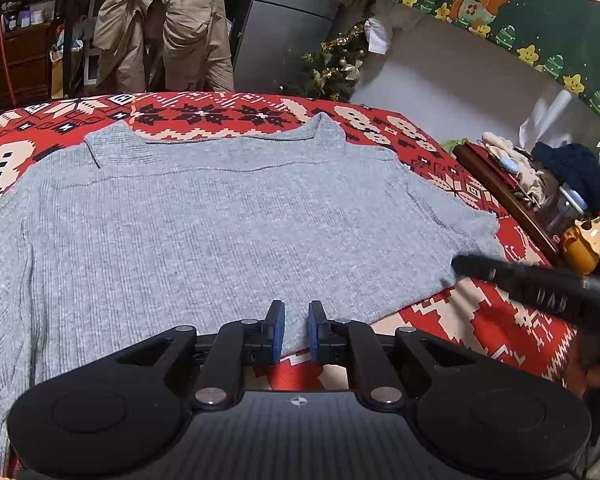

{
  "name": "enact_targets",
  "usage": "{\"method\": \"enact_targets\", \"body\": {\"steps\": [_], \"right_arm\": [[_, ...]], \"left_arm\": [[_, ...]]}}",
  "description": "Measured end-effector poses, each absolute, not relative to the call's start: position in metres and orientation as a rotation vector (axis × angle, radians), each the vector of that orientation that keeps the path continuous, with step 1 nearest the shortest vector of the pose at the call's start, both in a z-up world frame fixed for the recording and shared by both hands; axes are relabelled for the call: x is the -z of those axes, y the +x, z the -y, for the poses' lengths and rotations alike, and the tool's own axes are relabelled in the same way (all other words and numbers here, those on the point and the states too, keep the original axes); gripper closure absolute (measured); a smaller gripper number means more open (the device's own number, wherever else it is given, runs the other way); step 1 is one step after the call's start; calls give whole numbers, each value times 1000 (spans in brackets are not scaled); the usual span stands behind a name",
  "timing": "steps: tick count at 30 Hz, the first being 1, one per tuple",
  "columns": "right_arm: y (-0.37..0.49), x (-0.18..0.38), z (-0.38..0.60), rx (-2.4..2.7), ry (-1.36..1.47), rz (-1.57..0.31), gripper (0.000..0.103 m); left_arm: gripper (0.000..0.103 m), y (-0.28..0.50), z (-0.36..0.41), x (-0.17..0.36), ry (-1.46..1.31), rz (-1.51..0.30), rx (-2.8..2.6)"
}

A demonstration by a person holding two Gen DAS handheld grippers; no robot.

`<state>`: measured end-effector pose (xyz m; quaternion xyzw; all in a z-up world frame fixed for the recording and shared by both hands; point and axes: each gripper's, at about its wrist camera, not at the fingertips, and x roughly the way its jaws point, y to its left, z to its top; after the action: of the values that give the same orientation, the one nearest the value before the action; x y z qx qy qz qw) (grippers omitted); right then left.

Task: Fold clothes

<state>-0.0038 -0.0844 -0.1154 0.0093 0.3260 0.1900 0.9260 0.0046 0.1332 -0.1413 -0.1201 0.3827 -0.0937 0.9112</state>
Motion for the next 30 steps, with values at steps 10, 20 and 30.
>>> {"method": "enact_targets", "body": {"steps": [10, 20, 30], "right_arm": [[3, 129, 93, -269, -92, -736, 74], [6, 112, 84, -312, -67, -673, 66], [2, 126, 84, -328, -115, -771, 93]], "left_arm": [[87, 5, -133, 142, -240, -793, 201], [86, 6, -136, 143, -253, -790, 201], [86, 5, -134, 142, -238, -792, 200]]}}
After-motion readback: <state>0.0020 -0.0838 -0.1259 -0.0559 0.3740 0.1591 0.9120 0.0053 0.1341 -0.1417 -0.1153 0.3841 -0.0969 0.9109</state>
